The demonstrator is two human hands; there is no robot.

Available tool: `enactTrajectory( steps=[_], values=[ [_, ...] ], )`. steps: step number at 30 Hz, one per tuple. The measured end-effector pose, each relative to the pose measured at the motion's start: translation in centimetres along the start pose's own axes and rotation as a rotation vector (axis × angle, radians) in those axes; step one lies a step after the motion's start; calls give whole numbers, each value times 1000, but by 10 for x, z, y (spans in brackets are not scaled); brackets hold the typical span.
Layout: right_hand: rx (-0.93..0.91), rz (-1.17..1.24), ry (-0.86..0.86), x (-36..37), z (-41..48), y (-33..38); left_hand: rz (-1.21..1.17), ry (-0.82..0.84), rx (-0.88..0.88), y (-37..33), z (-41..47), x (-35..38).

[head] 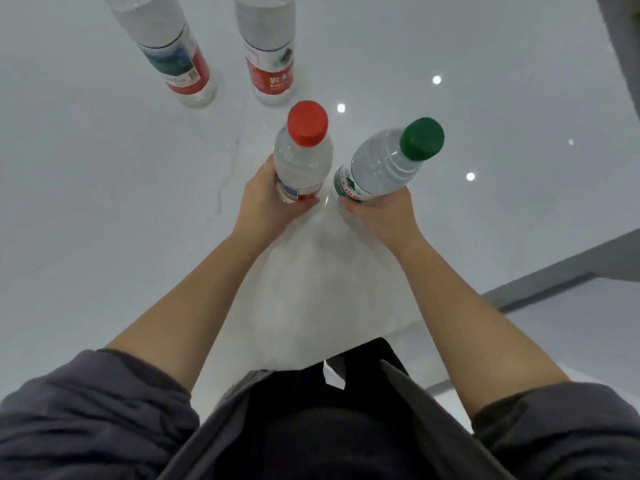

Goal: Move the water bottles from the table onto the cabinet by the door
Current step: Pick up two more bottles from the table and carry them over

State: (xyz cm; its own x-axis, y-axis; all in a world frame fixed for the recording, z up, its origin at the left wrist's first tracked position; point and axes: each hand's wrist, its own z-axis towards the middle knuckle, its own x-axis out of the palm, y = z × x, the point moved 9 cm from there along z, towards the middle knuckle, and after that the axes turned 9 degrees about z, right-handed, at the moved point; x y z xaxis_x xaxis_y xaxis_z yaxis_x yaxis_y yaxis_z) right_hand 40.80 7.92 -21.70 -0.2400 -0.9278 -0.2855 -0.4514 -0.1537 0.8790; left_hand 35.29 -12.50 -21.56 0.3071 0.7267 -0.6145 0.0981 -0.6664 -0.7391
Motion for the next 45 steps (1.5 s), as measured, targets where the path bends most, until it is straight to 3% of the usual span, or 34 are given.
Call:
enactTrajectory(
  steps=[8, 11, 14, 25, 33, 45],
  values=[
    [96, -23, -119, -63, -107, -63, 75, 221, 144, -20, -65, 67],
    [113, 96, -207, -89, -153, -89, 111, 282, 200, -34, -91, 92],
    [95, 216, -352, -115, -210, -114, 115, 351, 237, -48, -130, 119],
    [271, 275, -922, -195, -431, -221, 87, 730, 448, -100, -327, 240],
    [119, 324, -1240, -266, -487, -182, 77, 854, 649, -216, -362, 273],
    [-230, 295, -1439, -406, -515, -26, -237, 946, 948, -451, -400, 238]
  ],
)
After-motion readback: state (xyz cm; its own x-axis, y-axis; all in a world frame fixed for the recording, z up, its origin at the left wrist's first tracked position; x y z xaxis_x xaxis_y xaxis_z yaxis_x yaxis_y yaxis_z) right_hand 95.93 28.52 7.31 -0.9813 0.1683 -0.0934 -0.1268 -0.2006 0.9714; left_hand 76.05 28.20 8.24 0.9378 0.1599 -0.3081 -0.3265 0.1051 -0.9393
